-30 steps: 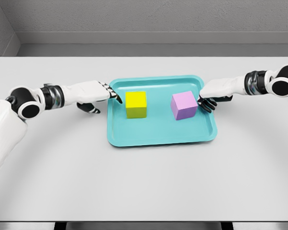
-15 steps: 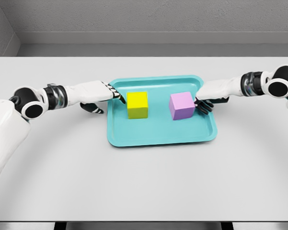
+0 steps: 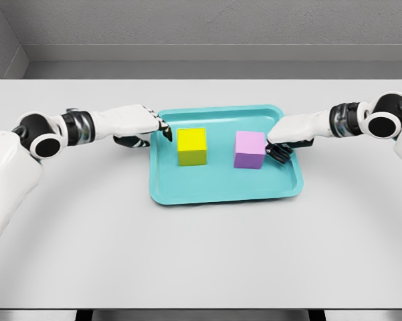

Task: Push two cubes

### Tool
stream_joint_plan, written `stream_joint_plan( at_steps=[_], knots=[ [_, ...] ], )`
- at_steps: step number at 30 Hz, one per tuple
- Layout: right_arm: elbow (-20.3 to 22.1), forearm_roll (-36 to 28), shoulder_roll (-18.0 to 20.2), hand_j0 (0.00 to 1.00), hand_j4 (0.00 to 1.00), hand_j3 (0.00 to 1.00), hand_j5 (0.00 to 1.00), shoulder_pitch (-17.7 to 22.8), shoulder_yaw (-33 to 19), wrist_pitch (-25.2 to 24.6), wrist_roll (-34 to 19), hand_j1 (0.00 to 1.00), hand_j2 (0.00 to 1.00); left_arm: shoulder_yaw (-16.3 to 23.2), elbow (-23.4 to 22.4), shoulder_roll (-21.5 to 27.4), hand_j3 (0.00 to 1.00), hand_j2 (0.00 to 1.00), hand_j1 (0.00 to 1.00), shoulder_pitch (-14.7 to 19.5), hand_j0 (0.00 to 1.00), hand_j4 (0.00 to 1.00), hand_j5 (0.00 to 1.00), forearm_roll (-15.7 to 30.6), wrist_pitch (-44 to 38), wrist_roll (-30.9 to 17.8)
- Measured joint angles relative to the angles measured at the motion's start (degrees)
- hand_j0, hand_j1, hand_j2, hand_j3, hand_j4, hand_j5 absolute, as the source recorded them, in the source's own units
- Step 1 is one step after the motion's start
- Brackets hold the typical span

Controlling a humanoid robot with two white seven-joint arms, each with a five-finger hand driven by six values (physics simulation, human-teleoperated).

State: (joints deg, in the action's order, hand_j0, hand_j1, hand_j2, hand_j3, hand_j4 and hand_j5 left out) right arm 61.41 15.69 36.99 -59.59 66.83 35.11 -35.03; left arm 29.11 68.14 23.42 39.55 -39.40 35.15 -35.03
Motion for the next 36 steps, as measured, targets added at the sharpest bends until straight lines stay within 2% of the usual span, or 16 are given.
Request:
stream_joint_plan(
  at_steps=[36],
  knots=[
    [0.81, -0.01, -1.44, 0.11, 0.11, 0.11, 0.11, -0.26, 1.78, 0.01, 0.01, 0.11, 0.11, 0.90, 0.24, -2.87, 0.63, 0.63, 0.63, 0.09, 0.63, 0.63, 0.63, 0.08, 0.01, 0.00]
  ],
)
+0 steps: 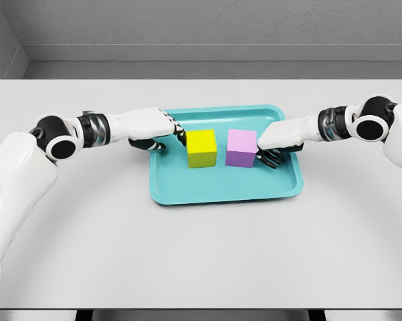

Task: Push two cubes

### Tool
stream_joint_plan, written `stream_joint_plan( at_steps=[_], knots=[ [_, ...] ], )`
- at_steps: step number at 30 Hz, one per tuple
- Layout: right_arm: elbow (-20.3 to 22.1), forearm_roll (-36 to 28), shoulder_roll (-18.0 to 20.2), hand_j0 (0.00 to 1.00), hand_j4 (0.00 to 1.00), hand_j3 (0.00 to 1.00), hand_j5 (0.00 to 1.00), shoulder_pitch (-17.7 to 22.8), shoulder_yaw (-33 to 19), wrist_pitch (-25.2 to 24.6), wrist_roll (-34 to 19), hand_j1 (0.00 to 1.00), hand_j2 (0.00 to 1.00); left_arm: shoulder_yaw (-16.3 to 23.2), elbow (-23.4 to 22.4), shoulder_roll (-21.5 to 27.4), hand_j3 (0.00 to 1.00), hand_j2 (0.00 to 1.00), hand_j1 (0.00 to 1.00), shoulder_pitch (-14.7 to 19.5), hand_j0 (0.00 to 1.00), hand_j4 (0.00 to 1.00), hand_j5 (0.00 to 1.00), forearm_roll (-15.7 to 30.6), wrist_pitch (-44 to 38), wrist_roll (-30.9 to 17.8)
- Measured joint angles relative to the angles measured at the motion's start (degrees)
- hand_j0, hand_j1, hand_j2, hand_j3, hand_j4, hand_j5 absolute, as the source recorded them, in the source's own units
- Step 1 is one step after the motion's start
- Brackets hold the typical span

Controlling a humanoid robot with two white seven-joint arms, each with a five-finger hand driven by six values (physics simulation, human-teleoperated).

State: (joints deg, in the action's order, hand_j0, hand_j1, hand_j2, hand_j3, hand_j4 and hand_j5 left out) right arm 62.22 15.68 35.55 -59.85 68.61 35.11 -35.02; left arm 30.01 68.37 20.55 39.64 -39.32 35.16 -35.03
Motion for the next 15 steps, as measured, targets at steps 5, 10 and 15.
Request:
stream_joint_plan(
  at_steps=[5, 10, 15],
  knots=[
    [0.00, 0.04, -0.12, 0.11, 0.11, 0.11, 0.11, -0.09, 0.01, 0.01, 0.01, 0.11, 0.11, -0.01, -0.09, -0.44, 0.63, 0.63, 0.63, 0.00, 0.63, 0.63, 0.63, -0.03, 0.00, 0.00],
    [-0.08, 0.04, -0.10, 0.11, 0.11, 0.11, 0.11, -0.09, 0.01, 0.01, 0.02, 0.11, 0.11, -0.04, -0.21, -0.69, 0.63, 0.63, 0.63, 0.00, 0.63, 0.63, 0.63, -0.05, 0.00, 0.00],
    [-0.44, 0.08, -0.05, 0.11, 0.11, 0.11, 0.11, -0.09, 0.07, 0.00, 0.02, 0.11, 0.11, -0.25, -0.91, -0.59, 0.63, 0.63, 0.63, 0.00, 0.63, 0.63, 0.63, -0.04, -0.01, 0.00]
  ],
)
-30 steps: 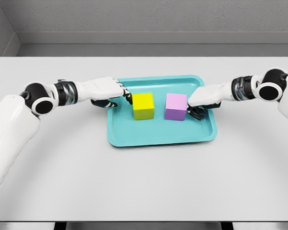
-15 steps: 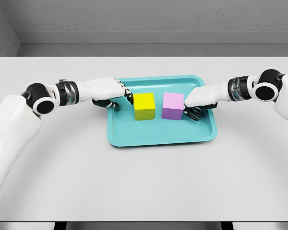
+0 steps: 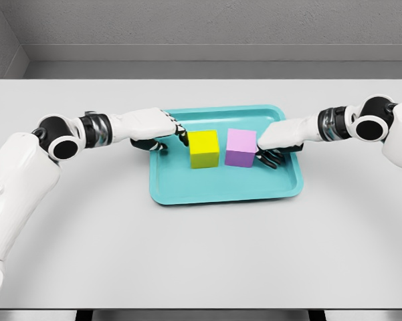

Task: Push two cubes

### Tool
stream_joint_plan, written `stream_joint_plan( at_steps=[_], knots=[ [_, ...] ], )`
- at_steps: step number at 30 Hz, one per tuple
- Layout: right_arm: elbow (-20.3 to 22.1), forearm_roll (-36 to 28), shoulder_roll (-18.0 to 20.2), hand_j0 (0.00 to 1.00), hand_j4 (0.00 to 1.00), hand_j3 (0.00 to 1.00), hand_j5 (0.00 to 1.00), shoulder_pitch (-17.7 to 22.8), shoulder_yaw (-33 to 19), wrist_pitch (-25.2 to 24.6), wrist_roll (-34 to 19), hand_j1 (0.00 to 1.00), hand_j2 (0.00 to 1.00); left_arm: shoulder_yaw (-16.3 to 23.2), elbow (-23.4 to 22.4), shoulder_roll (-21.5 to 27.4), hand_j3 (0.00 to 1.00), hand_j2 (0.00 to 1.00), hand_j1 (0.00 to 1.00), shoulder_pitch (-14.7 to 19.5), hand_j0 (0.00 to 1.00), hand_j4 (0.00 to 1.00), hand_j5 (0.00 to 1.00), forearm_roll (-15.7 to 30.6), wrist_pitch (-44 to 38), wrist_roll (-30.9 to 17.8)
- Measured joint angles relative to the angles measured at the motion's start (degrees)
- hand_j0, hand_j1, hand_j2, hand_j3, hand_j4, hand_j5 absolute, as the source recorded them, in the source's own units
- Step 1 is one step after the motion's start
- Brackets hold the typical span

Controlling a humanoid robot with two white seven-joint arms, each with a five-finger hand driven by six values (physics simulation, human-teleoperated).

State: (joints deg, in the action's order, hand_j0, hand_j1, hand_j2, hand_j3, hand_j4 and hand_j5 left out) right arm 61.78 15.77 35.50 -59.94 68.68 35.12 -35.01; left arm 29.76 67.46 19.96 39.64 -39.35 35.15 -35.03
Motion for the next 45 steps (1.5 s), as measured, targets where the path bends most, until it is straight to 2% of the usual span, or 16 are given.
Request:
stream_joint_plan(
  at_steps=[12, 20, 29, 33, 37, 39, 45],
  knots=[
    [-4.53, 0.25, -2.42, 0.11, 0.11, 0.11, 0.11, -1.05, -0.04, 0.00, 0.00, 0.11, 0.11, -0.12, -2.40, -1.60, 0.63, 0.63, 0.63, 1.67, 0.63, 0.63, 0.63, 0.24, -0.02, 0.00],
    [-5.08, 0.75, -4.37, 0.11, 0.11, 0.11, 0.11, -1.23, -0.12, -0.05, -0.08, 0.11, 0.11, -0.01, -4.19, -2.36, 0.63, 0.63, 0.63, 2.55, 0.63, 0.63, 0.63, 0.31, -0.16, 0.03],
    [-5.76, 2.17, -4.05, 0.11, 0.11, 0.11, 0.11, -1.23, -0.20, 0.00, 0.00, 0.11, 0.11, -0.09, -4.35, -1.68, 0.63, 0.63, 0.63, 2.64, 0.63, 0.63, 0.63, 0.64, 0.00, 0.00],
    [-6.05, 2.76, -3.95, 0.11, 0.11, 0.11, 0.11, -1.76, -0.49, -0.01, 0.00, 0.11, 0.11, -0.39, -3.84, -0.96, 0.63, 0.63, 0.63, 2.72, 0.63, 0.63, 0.63, 2.41, 0.00, 0.00],
    [-6.43, 3.12, -3.85, 0.11, 0.11, 0.11, 0.11, -3.96, -0.72, -0.02, 0.00, 0.11, 0.11, -0.40, 0.17, 2.32, 0.62, 0.62, 0.62, 2.02, 0.62, 0.62, 0.62, 6.25, 0.02, 0.00],
    [-6.50, 3.18, -3.32, 0.12, 0.12, 0.12, 0.12, -4.57, -1.13, -0.01, 0.00, 0.12, 0.12, -0.38, 3.83, 4.90, 0.62, 0.62, 0.62, 0.35, 0.62, 0.62, 0.62, 8.69, 0.04, 0.00],
    [-6.50, 3.38, 3.59, 0.14, 0.14, 0.14, 0.14, -4.48, -6.97, 0.00, 0.00, 0.14, 0.14, -0.50, 14.48, 10.63, 0.60, 0.60, 0.60, -5.97, 0.60, 0.60, 0.60, 12.87, 0.05, -0.01]
  ],
)
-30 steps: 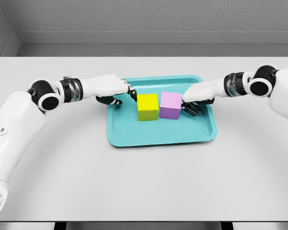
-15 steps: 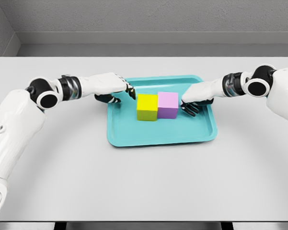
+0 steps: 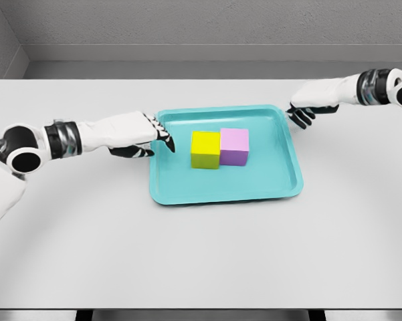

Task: Push two cubes

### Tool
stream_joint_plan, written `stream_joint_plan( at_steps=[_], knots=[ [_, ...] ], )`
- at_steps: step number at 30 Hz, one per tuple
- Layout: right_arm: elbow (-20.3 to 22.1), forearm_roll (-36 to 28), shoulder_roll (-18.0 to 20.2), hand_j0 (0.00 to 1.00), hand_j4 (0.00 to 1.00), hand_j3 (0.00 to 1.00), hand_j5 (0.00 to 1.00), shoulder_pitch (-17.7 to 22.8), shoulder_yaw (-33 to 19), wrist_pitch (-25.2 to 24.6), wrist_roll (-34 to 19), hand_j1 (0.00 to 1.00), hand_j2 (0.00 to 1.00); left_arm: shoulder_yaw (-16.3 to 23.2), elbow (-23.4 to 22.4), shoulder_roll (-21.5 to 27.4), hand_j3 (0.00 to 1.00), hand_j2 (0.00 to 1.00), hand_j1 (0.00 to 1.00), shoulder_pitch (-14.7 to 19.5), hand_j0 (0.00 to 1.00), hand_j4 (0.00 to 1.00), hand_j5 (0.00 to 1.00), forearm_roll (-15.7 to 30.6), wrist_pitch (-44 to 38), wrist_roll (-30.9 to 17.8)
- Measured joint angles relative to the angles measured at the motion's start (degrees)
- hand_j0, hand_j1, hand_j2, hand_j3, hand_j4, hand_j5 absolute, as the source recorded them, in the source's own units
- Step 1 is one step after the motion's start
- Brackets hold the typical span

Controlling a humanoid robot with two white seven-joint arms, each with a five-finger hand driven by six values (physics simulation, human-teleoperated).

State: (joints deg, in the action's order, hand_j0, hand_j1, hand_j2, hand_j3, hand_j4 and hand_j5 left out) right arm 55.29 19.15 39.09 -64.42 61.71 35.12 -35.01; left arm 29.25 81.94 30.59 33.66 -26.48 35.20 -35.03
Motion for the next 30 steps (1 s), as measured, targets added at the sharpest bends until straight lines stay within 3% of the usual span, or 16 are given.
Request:
stream_joint_plan(
  at_steps=[6, 12, 19, 30],
  knots=[
    [-0.06, -0.09, 3.60, 0.16, 0.16, 0.16, 0.16, 0.26, -1.75, 0.02, 0.00, 0.16, 0.16, -0.06, 9.87, 3.16, 0.60, 0.60, 0.60, -3.69, 0.60, 0.60, 0.60, 3.33, -0.02, 0.00],
    [0.21, -0.18, 2.30, 0.16, 0.16, 0.16, 0.16, 0.35, -1.61, 0.02, 0.00, 0.16, 0.16, 1.10, 12.92, 2.64, 0.64, 0.64, 0.64, -3.78, 0.64, 0.64, 0.64, 6.75, -0.05, 0.01],
    [0.27, -0.17, 0.08, 0.17, 0.17, 0.17, 0.17, 0.44, -1.22, 0.01, 0.00, 0.17, 0.17, 5.42, 8.93, -2.56, 0.69, 0.69, 0.69, -3.69, 0.69, 0.69, 0.69, 8.03, -0.04, 0.01],
    [0.03, -0.06, -2.79, 0.16, 0.16, 0.16, 0.16, 0.35, 0.16, 0.01, 0.00, 0.16, 0.16, 6.30, 0.83, -7.45, 0.69, 0.69, 0.69, -1.85, 0.69, 0.69, 0.69, 8.20, -0.06, 0.01]
  ],
)
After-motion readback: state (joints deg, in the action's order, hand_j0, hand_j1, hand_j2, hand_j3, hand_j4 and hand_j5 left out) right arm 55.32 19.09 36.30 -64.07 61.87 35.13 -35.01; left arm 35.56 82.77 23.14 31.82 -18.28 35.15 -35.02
